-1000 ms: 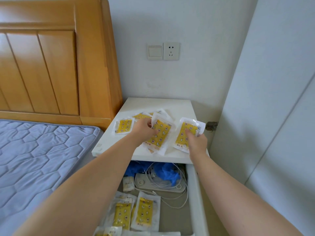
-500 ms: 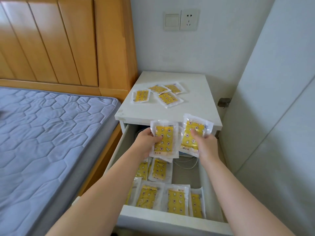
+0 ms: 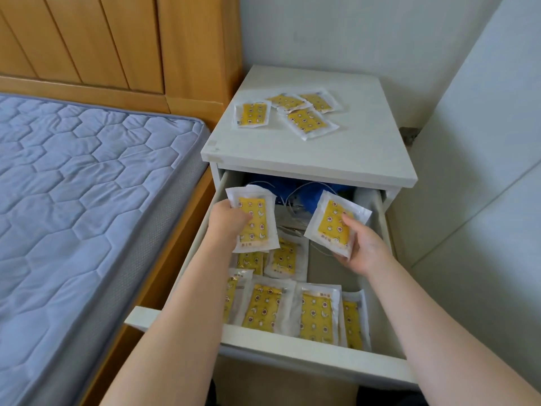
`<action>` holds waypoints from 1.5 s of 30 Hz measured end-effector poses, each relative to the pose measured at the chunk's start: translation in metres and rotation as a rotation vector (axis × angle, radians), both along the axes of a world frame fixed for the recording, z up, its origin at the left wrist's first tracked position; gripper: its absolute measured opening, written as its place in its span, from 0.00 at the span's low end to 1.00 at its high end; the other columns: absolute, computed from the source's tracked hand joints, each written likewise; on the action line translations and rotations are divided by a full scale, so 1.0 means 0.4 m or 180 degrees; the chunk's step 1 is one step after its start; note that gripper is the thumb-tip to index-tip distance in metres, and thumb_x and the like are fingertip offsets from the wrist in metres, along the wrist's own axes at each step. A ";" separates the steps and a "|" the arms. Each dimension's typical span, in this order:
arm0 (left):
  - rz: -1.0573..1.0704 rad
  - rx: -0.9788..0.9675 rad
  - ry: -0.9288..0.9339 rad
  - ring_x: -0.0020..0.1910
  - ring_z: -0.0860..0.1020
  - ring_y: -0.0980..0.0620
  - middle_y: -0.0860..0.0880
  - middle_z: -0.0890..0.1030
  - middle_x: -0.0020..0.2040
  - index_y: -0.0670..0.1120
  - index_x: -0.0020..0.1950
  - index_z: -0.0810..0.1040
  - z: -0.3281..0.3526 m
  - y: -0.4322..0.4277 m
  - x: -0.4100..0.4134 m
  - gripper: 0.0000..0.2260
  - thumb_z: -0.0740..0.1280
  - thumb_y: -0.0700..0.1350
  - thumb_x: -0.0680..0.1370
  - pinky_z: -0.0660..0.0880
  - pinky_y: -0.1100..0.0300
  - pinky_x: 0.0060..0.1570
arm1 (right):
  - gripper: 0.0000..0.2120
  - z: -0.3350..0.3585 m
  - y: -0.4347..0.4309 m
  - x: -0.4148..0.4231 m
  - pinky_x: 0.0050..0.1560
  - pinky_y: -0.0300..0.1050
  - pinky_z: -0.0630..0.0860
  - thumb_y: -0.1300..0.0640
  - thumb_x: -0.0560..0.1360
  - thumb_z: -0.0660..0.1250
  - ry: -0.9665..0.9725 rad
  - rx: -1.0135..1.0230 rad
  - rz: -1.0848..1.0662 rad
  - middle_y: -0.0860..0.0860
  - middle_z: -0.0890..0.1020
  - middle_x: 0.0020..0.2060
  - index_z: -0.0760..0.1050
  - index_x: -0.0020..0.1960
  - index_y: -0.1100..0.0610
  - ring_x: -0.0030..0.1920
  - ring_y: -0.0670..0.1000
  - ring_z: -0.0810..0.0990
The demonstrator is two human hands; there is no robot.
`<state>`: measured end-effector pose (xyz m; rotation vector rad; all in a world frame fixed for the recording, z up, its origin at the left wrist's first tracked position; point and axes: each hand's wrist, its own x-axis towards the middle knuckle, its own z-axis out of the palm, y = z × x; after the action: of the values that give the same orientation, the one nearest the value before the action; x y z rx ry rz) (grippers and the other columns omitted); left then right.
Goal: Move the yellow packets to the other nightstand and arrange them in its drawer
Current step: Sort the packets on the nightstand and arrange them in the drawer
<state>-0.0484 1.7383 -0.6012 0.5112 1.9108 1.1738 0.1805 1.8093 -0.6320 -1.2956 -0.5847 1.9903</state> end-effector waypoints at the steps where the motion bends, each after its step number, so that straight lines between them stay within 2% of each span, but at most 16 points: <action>1: -0.0073 -0.0008 0.0168 0.52 0.79 0.45 0.45 0.79 0.51 0.44 0.56 0.74 0.000 0.001 0.001 0.09 0.67 0.37 0.78 0.77 0.50 0.49 | 0.06 -0.002 0.003 0.003 0.38 0.46 0.79 0.58 0.77 0.65 0.0054 0.0015 0.0027 0.52 0.86 0.40 0.77 0.53 0.53 0.46 0.53 0.83; 3: -0.0200 -0.0030 0.0413 0.49 0.78 0.46 0.46 0.78 0.49 0.44 0.53 0.73 0.002 0.000 -0.001 0.05 0.66 0.38 0.78 0.75 0.53 0.45 | 0.09 -0.006 0.006 0.006 0.39 0.47 0.79 0.61 0.77 0.62 0.0139 0.0029 0.0113 0.53 0.86 0.43 0.76 0.55 0.53 0.44 0.54 0.85; 8: -0.0332 -0.0142 0.0655 0.51 0.80 0.43 0.43 0.80 0.52 0.43 0.53 0.74 0.001 -0.006 -0.040 0.06 0.67 0.38 0.78 0.79 0.49 0.48 | 0.16 -0.023 0.006 -0.003 0.44 0.53 0.77 0.62 0.76 0.64 -0.0097 0.0001 0.0202 0.56 0.83 0.53 0.73 0.64 0.56 0.49 0.56 0.83; 12: -0.0368 -0.0069 0.0570 0.49 0.80 0.46 0.46 0.79 0.51 0.43 0.57 0.74 -0.002 -0.013 -0.057 0.09 0.67 0.38 0.78 0.74 0.58 0.34 | 0.11 -0.030 0.005 -0.026 0.38 0.55 0.77 0.63 0.75 0.66 -0.0554 -0.0211 0.0358 0.58 0.84 0.42 0.75 0.57 0.59 0.45 0.57 0.83; 14: -0.0364 0.0031 0.0557 0.49 0.80 0.47 0.47 0.80 0.51 0.43 0.58 0.74 -0.003 -0.016 -0.055 0.10 0.67 0.38 0.78 0.75 0.58 0.35 | 0.07 -0.032 -0.004 -0.053 0.36 0.56 0.78 0.65 0.75 0.66 -0.0791 -0.0356 0.0535 0.58 0.83 0.38 0.75 0.54 0.61 0.44 0.57 0.83; 15: -0.0343 0.0090 0.0548 0.49 0.80 0.47 0.47 0.80 0.51 0.44 0.59 0.74 -0.005 -0.015 -0.055 0.11 0.67 0.37 0.77 0.76 0.57 0.37 | 0.07 -0.035 -0.010 -0.070 0.38 0.57 0.78 0.66 0.76 0.66 -0.0873 -0.0405 0.0638 0.59 0.83 0.39 0.74 0.53 0.62 0.44 0.58 0.83; 17: -0.0314 0.0200 0.0556 0.49 0.80 0.48 0.48 0.80 0.51 0.44 0.58 0.74 -0.006 -0.013 -0.054 0.10 0.67 0.37 0.78 0.77 0.57 0.38 | 0.08 -0.041 -0.020 -0.111 0.48 0.57 0.77 0.66 0.76 0.65 -0.1095 -0.0425 0.0879 0.60 0.83 0.45 0.74 0.56 0.64 0.52 0.60 0.82; 19: -0.0298 0.0360 0.0593 0.47 0.79 0.51 0.50 0.79 0.49 0.47 0.56 0.74 -0.003 -0.011 -0.051 0.09 0.67 0.37 0.78 0.75 0.60 0.36 | 0.17 -0.059 -0.022 -0.158 0.60 0.56 0.74 0.63 0.76 0.66 -0.1463 -0.0342 0.1205 0.60 0.81 0.54 0.71 0.63 0.67 0.59 0.60 0.78; 21: -0.0329 0.0482 0.0713 0.48 0.79 0.51 0.52 0.79 0.49 0.48 0.57 0.74 -0.002 -0.008 -0.045 0.10 0.66 0.37 0.78 0.76 0.58 0.40 | 0.27 -0.090 -0.022 -0.202 0.64 0.54 0.71 0.58 0.74 0.70 -0.1693 -0.0237 0.1548 0.59 0.78 0.59 0.67 0.68 0.66 0.60 0.59 0.78; 24: -0.0327 0.0517 0.0985 0.50 0.79 0.51 0.52 0.80 0.50 0.48 0.60 0.74 -0.004 -0.006 -0.037 0.13 0.66 0.37 0.78 0.76 0.55 0.46 | 0.35 -0.188 0.002 -0.256 0.59 0.57 0.76 0.54 0.64 0.78 -0.1809 -0.0033 0.1310 0.58 0.81 0.55 0.71 0.66 0.63 0.54 0.58 0.81; 26: -0.0233 0.0577 0.0987 0.51 0.79 0.51 0.53 0.79 0.50 0.48 0.59 0.74 -0.013 -0.005 -0.043 0.12 0.66 0.36 0.78 0.77 0.54 0.48 | 0.33 -0.172 -0.020 -0.291 0.57 0.55 0.77 0.54 0.66 0.78 -0.1928 0.0144 0.1105 0.58 0.80 0.56 0.70 0.66 0.64 0.55 0.58 0.80; 30: 0.0007 0.0634 0.0857 0.50 0.78 0.52 0.54 0.77 0.48 0.50 0.54 0.73 -0.014 -0.008 -0.055 0.11 0.66 0.35 0.78 0.75 0.56 0.44 | 0.32 -0.156 -0.042 -0.334 0.55 0.47 0.76 0.51 0.72 0.73 -0.2210 0.0395 0.1332 0.59 0.76 0.62 0.66 0.69 0.65 0.60 0.58 0.76; 33: 0.0116 0.0668 0.0658 0.50 0.77 0.52 0.54 0.78 0.49 0.48 0.60 0.75 -0.010 -0.006 -0.056 0.13 0.65 0.35 0.78 0.75 0.56 0.44 | 0.28 -0.158 -0.041 -0.345 0.48 0.44 0.73 0.49 0.74 0.70 -0.2702 0.0853 0.1759 0.58 0.78 0.57 0.67 0.66 0.65 0.57 0.57 0.77; 39: 0.0123 0.0718 0.0617 0.49 0.77 0.53 0.54 0.77 0.49 0.48 0.61 0.75 -0.010 -0.007 -0.050 0.14 0.65 0.35 0.78 0.76 0.57 0.43 | 0.22 -0.149 -0.076 -0.372 0.37 0.45 0.74 0.38 0.75 0.62 -0.3805 0.1527 0.2854 0.53 0.76 0.36 0.72 0.49 0.59 0.37 0.54 0.77; 42: 0.0110 0.0700 0.0629 0.50 0.77 0.53 0.53 0.77 0.50 0.48 0.61 0.75 -0.010 -0.007 -0.050 0.14 0.65 0.35 0.78 0.76 0.56 0.45 | 0.22 -0.147 -0.077 -0.394 0.39 0.42 0.71 0.41 0.79 0.56 -0.3707 0.1589 0.3164 0.54 0.76 0.37 0.75 0.55 0.59 0.37 0.54 0.76; 45: 0.0076 0.0701 0.0604 0.50 0.77 0.52 0.53 0.77 0.50 0.48 0.59 0.74 -0.009 -0.007 -0.049 0.13 0.66 0.35 0.78 0.76 0.56 0.44 | 0.23 -0.111 -0.079 -0.346 0.38 0.43 0.70 0.45 0.81 0.53 -0.3569 0.2011 0.3212 0.53 0.75 0.30 0.73 0.38 0.60 0.34 0.54 0.75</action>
<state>-0.0681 1.7353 -0.6048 0.7432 1.9602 1.4030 0.0419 1.7777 -0.6765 -1.7463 -2.5364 1.2091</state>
